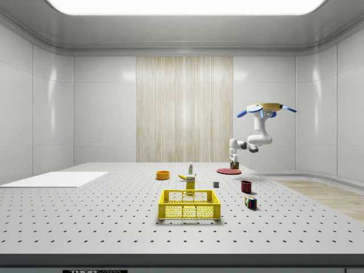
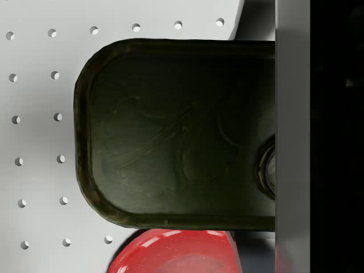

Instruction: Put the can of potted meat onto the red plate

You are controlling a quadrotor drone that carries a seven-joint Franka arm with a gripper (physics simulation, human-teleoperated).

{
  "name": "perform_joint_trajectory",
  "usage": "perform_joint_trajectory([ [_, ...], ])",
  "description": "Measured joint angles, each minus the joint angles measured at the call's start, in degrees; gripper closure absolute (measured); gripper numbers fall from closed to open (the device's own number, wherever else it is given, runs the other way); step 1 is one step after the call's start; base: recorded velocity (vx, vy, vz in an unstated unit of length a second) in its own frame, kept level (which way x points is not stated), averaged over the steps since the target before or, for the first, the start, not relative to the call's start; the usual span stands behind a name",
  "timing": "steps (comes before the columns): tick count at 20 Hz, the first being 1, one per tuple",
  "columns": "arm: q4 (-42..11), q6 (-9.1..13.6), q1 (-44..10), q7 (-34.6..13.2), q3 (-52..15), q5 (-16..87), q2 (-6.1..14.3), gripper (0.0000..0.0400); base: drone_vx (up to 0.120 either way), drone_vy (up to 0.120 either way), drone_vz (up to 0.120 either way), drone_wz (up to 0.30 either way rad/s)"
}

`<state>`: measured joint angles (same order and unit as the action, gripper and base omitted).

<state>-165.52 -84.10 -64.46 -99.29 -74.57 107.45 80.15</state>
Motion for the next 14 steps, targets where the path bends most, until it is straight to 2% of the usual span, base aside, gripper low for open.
perform_joint_trajectory([
  [14, 0.1, -2.2, -0.69, -1.34, -0.73, -1.31, 2.39, 0.0114, 0.0, -0.12, 0.0, 0.0],
])
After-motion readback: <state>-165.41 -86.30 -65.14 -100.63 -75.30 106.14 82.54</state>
